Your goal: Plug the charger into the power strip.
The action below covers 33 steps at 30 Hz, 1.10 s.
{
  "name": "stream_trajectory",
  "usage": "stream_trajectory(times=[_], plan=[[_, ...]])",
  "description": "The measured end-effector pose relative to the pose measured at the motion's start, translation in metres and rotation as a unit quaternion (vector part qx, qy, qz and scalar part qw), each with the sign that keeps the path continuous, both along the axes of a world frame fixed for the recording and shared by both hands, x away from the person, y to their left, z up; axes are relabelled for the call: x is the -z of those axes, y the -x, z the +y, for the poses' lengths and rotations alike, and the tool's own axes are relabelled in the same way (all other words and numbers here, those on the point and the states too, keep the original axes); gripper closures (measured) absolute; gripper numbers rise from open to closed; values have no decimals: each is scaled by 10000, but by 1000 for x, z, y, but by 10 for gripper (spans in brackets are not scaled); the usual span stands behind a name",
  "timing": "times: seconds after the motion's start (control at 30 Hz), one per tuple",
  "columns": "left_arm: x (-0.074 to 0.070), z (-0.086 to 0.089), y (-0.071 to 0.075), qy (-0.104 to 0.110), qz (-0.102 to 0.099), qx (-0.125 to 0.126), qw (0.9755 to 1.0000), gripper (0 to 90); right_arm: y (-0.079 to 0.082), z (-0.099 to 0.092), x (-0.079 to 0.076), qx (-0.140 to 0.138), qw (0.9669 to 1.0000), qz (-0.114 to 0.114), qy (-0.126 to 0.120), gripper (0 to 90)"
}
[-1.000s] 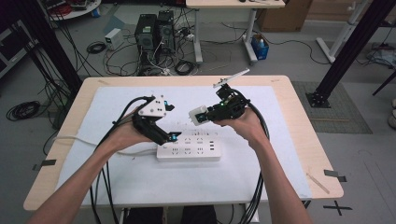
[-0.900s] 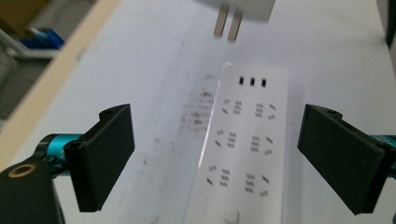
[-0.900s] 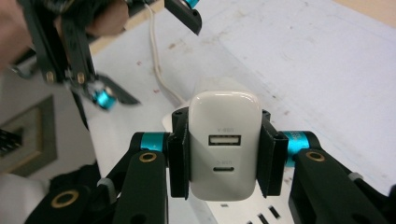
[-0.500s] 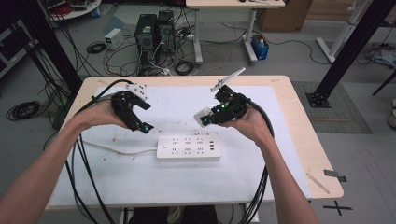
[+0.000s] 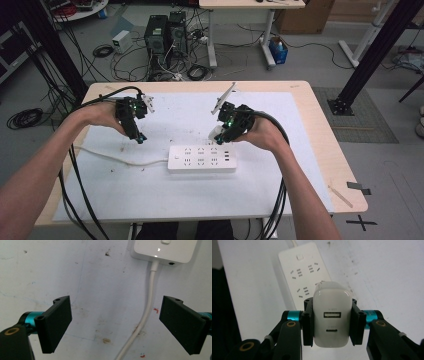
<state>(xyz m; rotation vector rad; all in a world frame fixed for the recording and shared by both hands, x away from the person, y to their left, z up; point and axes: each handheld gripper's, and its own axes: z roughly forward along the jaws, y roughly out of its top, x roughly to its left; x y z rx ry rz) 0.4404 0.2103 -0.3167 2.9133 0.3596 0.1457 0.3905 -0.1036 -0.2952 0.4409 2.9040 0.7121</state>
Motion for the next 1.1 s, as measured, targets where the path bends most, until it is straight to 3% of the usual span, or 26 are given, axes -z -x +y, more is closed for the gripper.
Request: stream_trajectory(times=[0.1,0.17,0.3,0.37,0.47,0.53,0.77,0.83,1.1], plan=[[5,3,3,1,-8,5,10000,110,-4,11,10,-253,9990,-25,358,623],[9,4,5,-31,-118,2,9999,111,-7,17,16,-452,9974,-20,565,623],[13,10,7,-23,-136,-65,9999,111,-14,29,28,-659,9945,68,810,623],[14,13,7,-49,-144,-63,9999,111,-17,35,34,-757,9921,127,990,623],[14,16,7,-40,-167,-85,9998,111,-20,42,43,-939,9856,133,1402,623],[14,17,8,-28,-193,-122,9997,110,-21,45,46,-1025,9830,161,1517,623],[12,14,11,36,-265,-48,9996,111,-21,49,50,-1243,9797,190,1560,623],[12,14,12,53,-277,-39,9996,111,-21,50,51,-1333,9772,209,1641,623],[12,14,13,57,-312,-39,9995,111,-26,50,51,-1414,9730,192,1815,623]])
